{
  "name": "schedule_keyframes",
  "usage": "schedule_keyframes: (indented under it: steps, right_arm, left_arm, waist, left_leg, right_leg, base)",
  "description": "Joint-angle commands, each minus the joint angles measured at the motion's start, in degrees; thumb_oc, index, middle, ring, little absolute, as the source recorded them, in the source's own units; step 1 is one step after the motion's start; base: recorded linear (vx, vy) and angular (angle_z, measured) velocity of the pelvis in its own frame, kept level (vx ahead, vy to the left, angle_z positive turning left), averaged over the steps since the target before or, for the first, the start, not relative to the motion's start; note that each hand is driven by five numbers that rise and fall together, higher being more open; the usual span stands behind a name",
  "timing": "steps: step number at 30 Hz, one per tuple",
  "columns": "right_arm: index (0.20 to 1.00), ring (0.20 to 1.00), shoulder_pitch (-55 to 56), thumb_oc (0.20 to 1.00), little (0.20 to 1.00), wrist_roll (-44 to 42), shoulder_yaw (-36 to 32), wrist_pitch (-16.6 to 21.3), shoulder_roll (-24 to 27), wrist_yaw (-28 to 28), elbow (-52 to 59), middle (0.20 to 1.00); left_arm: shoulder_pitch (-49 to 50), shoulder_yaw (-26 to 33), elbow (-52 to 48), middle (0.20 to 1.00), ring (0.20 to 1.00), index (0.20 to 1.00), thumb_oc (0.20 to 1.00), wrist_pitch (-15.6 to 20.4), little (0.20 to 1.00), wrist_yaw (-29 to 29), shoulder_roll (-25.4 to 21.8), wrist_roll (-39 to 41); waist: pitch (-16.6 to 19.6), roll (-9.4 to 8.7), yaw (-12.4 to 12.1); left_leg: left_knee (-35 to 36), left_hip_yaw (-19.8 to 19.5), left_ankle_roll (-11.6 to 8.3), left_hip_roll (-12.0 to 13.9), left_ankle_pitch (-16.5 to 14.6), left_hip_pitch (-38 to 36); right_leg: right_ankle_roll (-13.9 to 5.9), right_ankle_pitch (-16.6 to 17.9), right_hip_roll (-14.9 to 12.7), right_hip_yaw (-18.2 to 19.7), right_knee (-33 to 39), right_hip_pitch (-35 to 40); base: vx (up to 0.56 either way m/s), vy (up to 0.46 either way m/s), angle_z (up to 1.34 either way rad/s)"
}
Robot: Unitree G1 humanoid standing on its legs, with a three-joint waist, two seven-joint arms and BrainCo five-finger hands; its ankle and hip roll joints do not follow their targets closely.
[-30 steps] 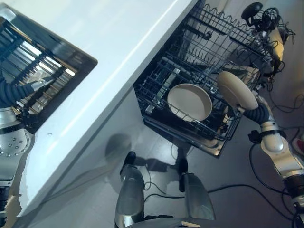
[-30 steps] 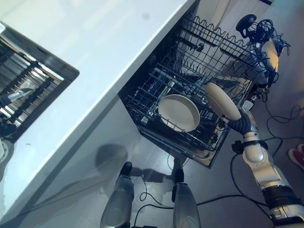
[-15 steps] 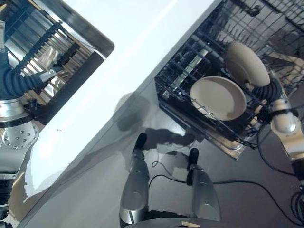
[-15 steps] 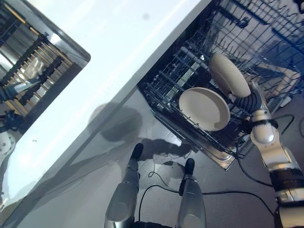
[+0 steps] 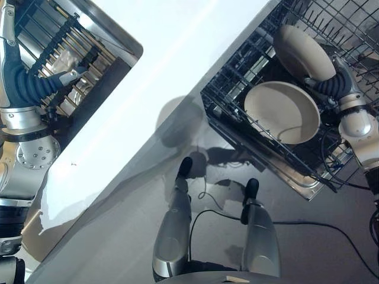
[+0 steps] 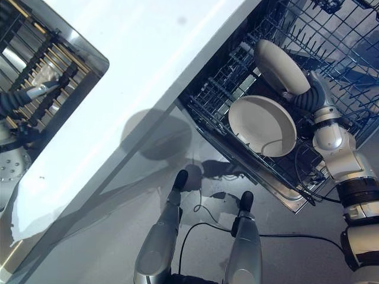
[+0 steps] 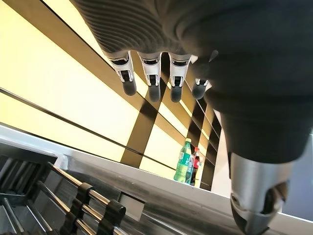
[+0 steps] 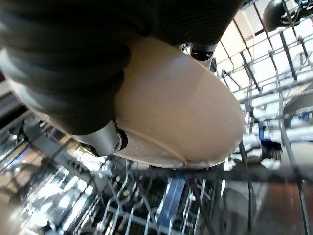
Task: Pick up plates and place into dishwasher.
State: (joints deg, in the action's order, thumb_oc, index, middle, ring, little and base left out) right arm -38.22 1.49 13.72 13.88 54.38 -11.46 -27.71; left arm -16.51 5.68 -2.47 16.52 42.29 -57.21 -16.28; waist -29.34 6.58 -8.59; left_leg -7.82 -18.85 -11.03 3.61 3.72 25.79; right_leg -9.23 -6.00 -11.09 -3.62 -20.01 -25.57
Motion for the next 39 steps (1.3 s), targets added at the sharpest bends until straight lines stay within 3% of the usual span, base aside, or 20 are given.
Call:
schedule_keyframes:
  steps: [1, 7, 15, 23, 24, 25, 26, 39]
  right_arm:
    - [0.2, 0.2, -4.77, 0.2, 0.2, -1.98, 3.79, -0.62, 3.28, 0.2, -2.72, 0.2]
    - [0.2, 0.2, -4.78, 0.2, 0.2, -0.96, 6.15, -2.25, 3.51, 0.64, -8.55, 0.2]
    - [0.2, 0.2, -4.97, 0.2, 0.2, 5.23, 8.37, -9.02, 3.99, -3.63, -12.18, 0.2]
    - [0.2, 0.2, -6.5, 0.2, 0.2, 5.58, 8.36, -10.68, 3.82, -7.16, -15.55, 0.2]
    - [0.398, 0.398, -6.3, 0.398, 0.398, 5.56, 8.12, -11.0, 3.74, -7.73, -15.28, 0.398]
    - [0.793, 0.793, -6.04, 0.793, 0.793, 5.64, 7.81, -11.42, 3.55, -8.46, -14.94, 0.793]
    - [1.0, 1.0, -5.77, 1.0, 1.0, 5.73, 7.38, -11.77, 3.47, -8.56, -14.52, 1.0]
    - [1.0, 1.0, -0.32, 1.0, 1.0, 5.15, 2.09, -11.11, 2.36, -7.01, -11.7, 1.0]
  left_arm:
    - [-3.27, -1.19, -0.33, 1.0, 1.0, 1.0, 1.0, -0.16, 1.0, 2.62, 1.81, -0.51]
    - [-3.91, -2.29, -0.57, 1.0, 1.0, 1.0, 1.0, -0.9, 1.0, 2.9, 1.64, -0.55]
    - [-4.21, -3.36, -1.37, 1.0, 1.0, 1.0, 1.0, -2.54, 1.0, 3.49, 0.67, 0.43]
    - [-4.44, -3.6, -1.13, 1.0, 1.0, 1.0, 1.0, -2.55, 1.0, 3.4, 0.28, 1.2]
    - [-4.09, -3.4, -1.31, 1.0, 1.0, 1.0, 1.0, -2.46, 1.0, 3.4, 0.36, 1.24]
    - [-3.93, -3.2, -1.57, 1.0, 1.0, 1.0, 1.0, -2.6, 1.0, 3.31, 0.41, 1.34]
    - [-3.68, -3.0, -1.61, 1.0, 1.0, 1.0, 1.0, -2.56, 1.0, 3.31, 0.45, 1.34]
    - [-0.54, -0.54, -1.02, 1.0, 1.0, 1.0, 1.0, -0.43, 1.0, -0.14, 1.31, 3.6]
  waist:
    - [0.27, 0.24, 1.43]
    - [-0.43, 1.03, 1.71]
    - [-0.45, 2.27, 2.31]
    - [-0.45, 2.79, 2.46]
    - [-0.45, 2.84, 2.49]
    - [-0.45, 2.81, 2.6]
    - [-0.44, 2.75, 2.69]
    - [2.0, 1.5, 3.35]
  left_leg:
    - [1.34, 2.39, 3.65, 2.24, 2.08, 1.47]
    - [1.21, 3.07, 3.78, 2.08, 2.34, 2.71]
    - [1.1, 3.92, 4.03, 1.87, 2.75, 4.47]
    - [0.56, 4.22, 3.96, 2.1, 2.61, 4.81]
    - [0.5, 4.25, 4.0, 2.15, 2.59, 4.78]
    - [0.41, 4.33, 3.98, 2.21, 2.52, 4.76]
    - [0.37, 4.37, 3.96, 2.27, 2.48, 4.7]
    - [0.59, 4.96, 3.48, 3.59, 1.39, 1.51]
  right_leg:
    - [2.2, 6.17, 0.22, 1.08, 4.87, -3.36]
    - [1.99, 6.31, -0.16, 1.35, 4.01, -5.33]
    - [1.88, 6.2, -0.3, 2.04, 2.8, -7.76]
    - [1.98, 5.79, -0.03, 2.29, 2.0, -8.1]
    - [1.98, 5.78, -0.02, 2.32, 1.87, -8.11]
    - [1.97, 5.76, 0.0, 2.34, 1.81, -8.1]
    - [1.97, 5.74, 0.05, 2.38, 1.78, -8.02]
    - [2.01, 5.59, 0.55, 2.44, 3.27, -4.19]
  base:
    - [0.0, 0.0, 0.0]
    - [0.0, 0.0, 0.0]
    - [0.0, -0.002, -0.01]
    - [0.0, 0.0, 0.0]
    - [0.0, 0.0, 0.0]
    - [0.0, 0.0, 0.0]
    - [0.0, 0.0, 0.0]
    - [0.01, 0.013, 0.0]
